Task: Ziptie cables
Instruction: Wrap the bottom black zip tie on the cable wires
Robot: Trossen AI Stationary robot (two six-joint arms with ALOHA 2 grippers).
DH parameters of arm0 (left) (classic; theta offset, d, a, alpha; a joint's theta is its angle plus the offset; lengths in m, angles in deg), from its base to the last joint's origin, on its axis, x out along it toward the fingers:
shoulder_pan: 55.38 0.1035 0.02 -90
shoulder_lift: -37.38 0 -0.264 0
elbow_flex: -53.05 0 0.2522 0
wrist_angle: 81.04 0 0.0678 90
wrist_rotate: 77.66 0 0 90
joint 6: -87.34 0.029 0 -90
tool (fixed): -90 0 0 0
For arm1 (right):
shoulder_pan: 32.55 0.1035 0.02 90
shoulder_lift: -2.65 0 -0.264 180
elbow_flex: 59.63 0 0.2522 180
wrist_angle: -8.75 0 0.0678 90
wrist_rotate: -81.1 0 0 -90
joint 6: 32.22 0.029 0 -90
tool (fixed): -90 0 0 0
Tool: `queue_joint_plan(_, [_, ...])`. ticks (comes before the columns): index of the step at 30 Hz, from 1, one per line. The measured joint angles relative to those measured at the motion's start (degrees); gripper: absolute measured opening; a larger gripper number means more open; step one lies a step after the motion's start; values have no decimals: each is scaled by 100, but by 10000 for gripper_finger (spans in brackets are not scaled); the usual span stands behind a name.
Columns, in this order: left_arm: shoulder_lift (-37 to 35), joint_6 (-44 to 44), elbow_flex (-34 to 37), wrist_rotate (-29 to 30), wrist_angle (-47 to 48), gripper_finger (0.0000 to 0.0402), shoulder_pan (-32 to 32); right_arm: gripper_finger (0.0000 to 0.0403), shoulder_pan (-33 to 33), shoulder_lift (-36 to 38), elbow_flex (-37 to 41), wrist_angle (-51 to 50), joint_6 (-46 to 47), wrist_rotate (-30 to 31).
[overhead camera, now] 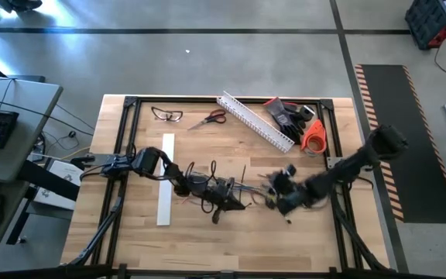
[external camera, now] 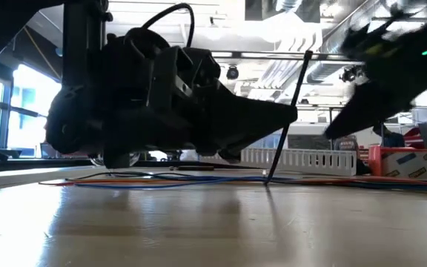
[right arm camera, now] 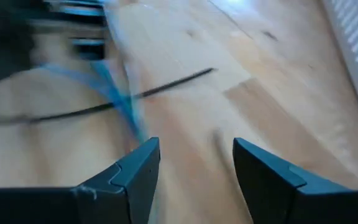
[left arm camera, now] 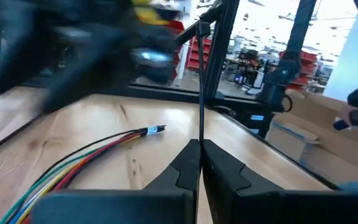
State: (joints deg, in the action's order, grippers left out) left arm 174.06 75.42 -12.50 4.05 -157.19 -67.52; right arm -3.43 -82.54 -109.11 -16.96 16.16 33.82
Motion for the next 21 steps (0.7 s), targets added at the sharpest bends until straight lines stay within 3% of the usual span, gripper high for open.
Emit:
queue_joint_plan(7, [0,4,0,23,11,0,-27,126,-1403,-33,435,2493,-2759,-1556])
queue_joint_plan(10, [-2,14,0,23,33,0,-27,78,-1832,-35,600,2924,-3159,-2196])
queue_joint_plan(14, [-2,15,0,28,43,0,-27,15,-2156,-226,632,3387,-3633,-2566])
queue_joint_plan(17, [-2,13,0,31,38,0,-27,7,-2269,-633,533,3829,-3825,-2946])
queue_joint_plan(21, [-4,11,0,38,51,0,-27,1,-2317,-1300,365,3830,-3838,-2974])
